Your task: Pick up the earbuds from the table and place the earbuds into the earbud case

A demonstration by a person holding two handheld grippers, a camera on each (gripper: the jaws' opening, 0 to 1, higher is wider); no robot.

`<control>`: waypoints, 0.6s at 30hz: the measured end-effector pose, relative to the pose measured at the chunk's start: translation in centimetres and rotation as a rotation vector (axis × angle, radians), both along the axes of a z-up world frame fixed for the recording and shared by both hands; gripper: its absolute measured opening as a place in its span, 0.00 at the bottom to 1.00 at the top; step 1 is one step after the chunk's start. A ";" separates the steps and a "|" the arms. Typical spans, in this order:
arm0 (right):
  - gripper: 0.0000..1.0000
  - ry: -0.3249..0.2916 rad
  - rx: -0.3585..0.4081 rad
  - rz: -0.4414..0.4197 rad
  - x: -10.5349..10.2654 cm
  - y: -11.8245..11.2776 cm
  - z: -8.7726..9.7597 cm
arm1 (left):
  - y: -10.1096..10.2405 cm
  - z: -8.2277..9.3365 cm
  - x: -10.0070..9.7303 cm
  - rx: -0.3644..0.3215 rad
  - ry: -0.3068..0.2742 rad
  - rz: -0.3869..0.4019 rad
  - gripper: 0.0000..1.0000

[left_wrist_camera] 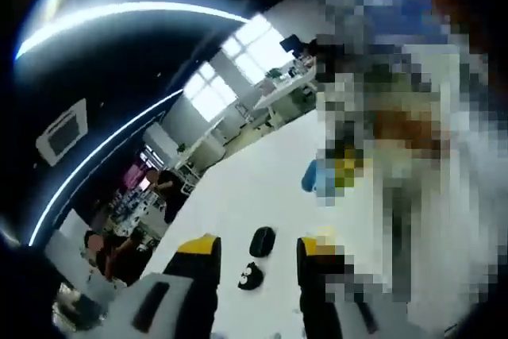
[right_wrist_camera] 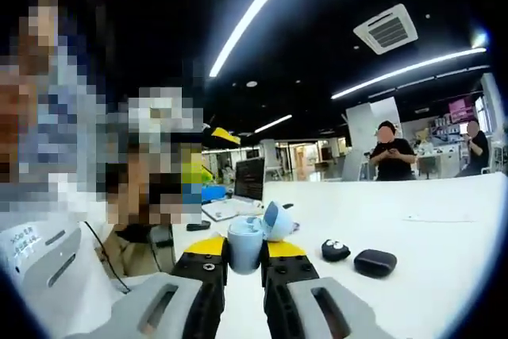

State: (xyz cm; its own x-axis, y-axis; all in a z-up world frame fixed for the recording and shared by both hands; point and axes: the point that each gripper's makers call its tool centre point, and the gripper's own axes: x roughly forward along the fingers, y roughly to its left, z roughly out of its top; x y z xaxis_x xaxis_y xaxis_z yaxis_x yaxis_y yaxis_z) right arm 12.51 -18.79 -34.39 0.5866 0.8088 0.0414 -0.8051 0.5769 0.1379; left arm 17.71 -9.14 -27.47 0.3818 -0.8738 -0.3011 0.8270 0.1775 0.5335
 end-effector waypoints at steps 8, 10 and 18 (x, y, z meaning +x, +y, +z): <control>0.15 -0.044 -0.028 -0.005 -0.1 -0.1 0.2 | 3.4 -0.5 1.2 -0.238 0.087 0.069 0.34; 0.15 -0.042 -0.025 -0.002 -0.1 0.0 0.1 | 4.5 -0.5 1.2 -0.314 0.131 0.074 0.33; 0.15 -0.043 -0.025 0.012 0.0 0.4 -0.1 | 7.5 -2.5 0.7 -0.474 0.255 0.096 0.31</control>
